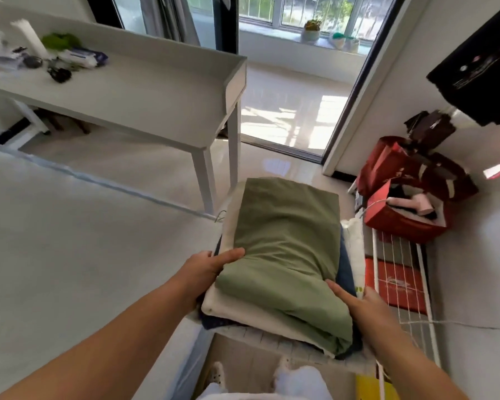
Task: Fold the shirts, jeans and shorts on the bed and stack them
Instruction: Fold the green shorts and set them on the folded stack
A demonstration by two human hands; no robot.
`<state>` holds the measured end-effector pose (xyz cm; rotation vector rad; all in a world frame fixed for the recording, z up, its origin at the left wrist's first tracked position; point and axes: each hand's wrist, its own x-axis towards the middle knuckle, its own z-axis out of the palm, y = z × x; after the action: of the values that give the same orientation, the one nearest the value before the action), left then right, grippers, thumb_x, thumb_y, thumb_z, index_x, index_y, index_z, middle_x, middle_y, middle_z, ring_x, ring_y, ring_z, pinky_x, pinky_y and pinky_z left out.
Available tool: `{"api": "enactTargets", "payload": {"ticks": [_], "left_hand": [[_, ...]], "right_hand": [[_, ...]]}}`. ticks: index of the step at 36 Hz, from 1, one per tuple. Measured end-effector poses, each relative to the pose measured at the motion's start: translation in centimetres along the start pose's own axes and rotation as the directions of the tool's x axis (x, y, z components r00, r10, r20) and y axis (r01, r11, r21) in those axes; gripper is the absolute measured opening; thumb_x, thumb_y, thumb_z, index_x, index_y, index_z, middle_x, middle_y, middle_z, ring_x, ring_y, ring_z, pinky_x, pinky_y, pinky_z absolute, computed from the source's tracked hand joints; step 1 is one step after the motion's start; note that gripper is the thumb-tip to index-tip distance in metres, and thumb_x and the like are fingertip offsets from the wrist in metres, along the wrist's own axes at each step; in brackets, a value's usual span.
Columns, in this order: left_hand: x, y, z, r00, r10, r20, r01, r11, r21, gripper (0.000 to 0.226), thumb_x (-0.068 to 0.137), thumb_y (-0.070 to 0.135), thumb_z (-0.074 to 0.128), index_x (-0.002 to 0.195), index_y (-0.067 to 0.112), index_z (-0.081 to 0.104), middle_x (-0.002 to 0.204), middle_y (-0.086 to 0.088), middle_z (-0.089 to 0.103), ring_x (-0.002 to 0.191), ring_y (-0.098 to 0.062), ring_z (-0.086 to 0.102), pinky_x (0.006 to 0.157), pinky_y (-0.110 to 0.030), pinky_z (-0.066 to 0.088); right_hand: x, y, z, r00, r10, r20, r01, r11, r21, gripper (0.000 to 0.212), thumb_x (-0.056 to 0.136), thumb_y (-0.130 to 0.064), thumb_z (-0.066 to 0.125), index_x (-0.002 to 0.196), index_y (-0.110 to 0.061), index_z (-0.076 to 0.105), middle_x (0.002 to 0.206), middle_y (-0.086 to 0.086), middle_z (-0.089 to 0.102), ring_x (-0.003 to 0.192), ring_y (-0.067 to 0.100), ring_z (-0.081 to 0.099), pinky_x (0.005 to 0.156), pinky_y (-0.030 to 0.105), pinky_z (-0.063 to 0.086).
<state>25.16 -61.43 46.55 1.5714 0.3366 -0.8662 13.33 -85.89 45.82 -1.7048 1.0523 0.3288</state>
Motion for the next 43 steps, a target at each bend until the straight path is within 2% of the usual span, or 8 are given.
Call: {"api": "enactTargets", "payload": {"ticks": [10, 15, 19, 22, 28, 35, 40, 43], "left_hand": [[9.5, 7.8, 3.5, 0.972, -0.017, -0.235, -0.020, 0.987, -0.157, 0.072, 0.048, 0.055, 0.072, 0.101, 0.006, 0.064, 0.082, -0.006, 0.073, 0.064, -0.016, 0.070, 0.045, -0.020, 0.049], [11.3, 9.9, 2.8, 0.923, -0.077, -0.378, -0.035, 0.959, -0.280, 0.065, 0.045, 0.057, 0.071, 0.093, 0.013, 0.062, 0.071, 0.002, 0.072, 0.060, -0.012, 0.069, 0.043, -0.018, 0.048], [12.8, 10.8, 0.7, 0.870, -0.119, -0.478, -0.057, 0.939, -0.338, 0.070, 0.043, 0.060, 0.070, 0.095, 0.014, 0.062, 0.073, 0.002, 0.072, 0.061, -0.012, 0.069, 0.045, -0.019, 0.049], [14.4, 11.4, -1.4, 0.840, -0.135, -0.525, -0.082, 0.926, -0.370, 0.072, 0.043, 0.061, 0.071, 0.096, 0.015, 0.063, 0.081, -0.001, 0.073, 0.069, -0.016, 0.070, 0.052, -0.024, 0.050], [17.0, 14.9, -4.6, 0.797, -0.113, -0.593, -0.157, 0.910, -0.385, 0.047, 0.060, 0.053, 0.068, 0.090, 0.018, 0.061, 0.065, 0.009, 0.071, 0.058, -0.010, 0.068, 0.043, -0.018, 0.048], [17.8, 19.3, -7.6, 0.697, -0.092, -0.711, -0.301, 0.862, -0.407, 0.053, 0.055, 0.054, 0.069, 0.092, 0.017, 0.062, 0.069, 0.009, 0.072, 0.060, -0.010, 0.069, 0.040, -0.016, 0.048], [18.7, 21.6, -7.6, 0.613, -0.140, -0.778, -0.406, 0.788, -0.462, 0.032, 0.060, 0.046, 0.072, 0.078, 0.023, 0.059, 0.056, 0.014, 0.067, 0.050, -0.005, 0.065, 0.035, -0.013, 0.043], [19.8, 22.7, -6.5, 0.579, -0.185, -0.794, -0.415, 0.772, -0.482, 0.048, 0.050, 0.053, 0.080, 0.082, 0.022, 0.063, 0.065, 0.012, 0.071, 0.057, -0.007, 0.068, 0.048, -0.021, 0.049]], "right_hand": [[16.2, -13.0, -2.9, 0.977, -0.133, 0.164, 0.162, 0.970, -0.182, 0.061, 0.066, -0.055, 0.074, 0.101, -0.014, 0.046, 0.086, 0.000, 0.056, 0.075, 0.016, 0.053, 0.055, 0.027, 0.040], [21.0, -19.8, -1.6, 0.929, -0.157, 0.335, 0.262, 0.918, -0.296, 0.062, 0.068, -0.057, 0.071, 0.102, -0.014, 0.042, 0.092, 0.003, 0.054, 0.081, 0.020, 0.053, 0.064, 0.031, 0.042], [23.6, -24.5, 2.0, 0.888, -0.179, 0.424, 0.340, 0.877, -0.340, 0.047, 0.068, -0.053, 0.073, 0.080, -0.019, 0.043, 0.081, -0.002, 0.053, 0.070, 0.012, 0.050, 0.055, 0.026, 0.039], [25.5, -27.5, 4.9, 0.860, -0.183, 0.477, 0.391, 0.836, -0.384, 0.052, 0.068, -0.056, 0.072, 0.087, -0.019, 0.041, 0.083, -0.002, 0.050, 0.072, 0.012, 0.049, 0.066, 0.030, 0.041], [27.7, -33.8, 8.1, 0.817, -0.222, 0.531, 0.508, 0.713, -0.483, 0.058, 0.068, -0.066, 0.065, 0.089, -0.020, 0.037, 0.078, -0.009, 0.042, 0.069, 0.009, 0.044, 0.070, 0.030, 0.038], [29.0, -42.1, 11.4, 0.687, -0.306, 0.659, 0.667, 0.624, -0.406, 0.052, 0.062, -0.070, 0.063, 0.080, -0.029, 0.039, 0.083, -0.009, 0.053, 0.072, 0.004, 0.049, 0.052, 0.019, 0.033], [30.8, -46.1, 13.7, 0.604, -0.336, 0.723, 0.724, 0.610, -0.322, 0.056, 0.061, -0.064, 0.069, 0.085, -0.017, 0.050, 0.082, -0.002, 0.059, 0.072, 0.008, 0.054, 0.051, 0.022, 0.035], [32.6, -48.4, 14.7, 0.557, -0.325, 0.764, 0.765, 0.559, -0.320, 0.054, 0.064, -0.060, 0.070, 0.082, -0.014, 0.049, 0.081, 0.001, 0.059, 0.072, 0.010, 0.054, 0.051, 0.024, 0.034]]}}
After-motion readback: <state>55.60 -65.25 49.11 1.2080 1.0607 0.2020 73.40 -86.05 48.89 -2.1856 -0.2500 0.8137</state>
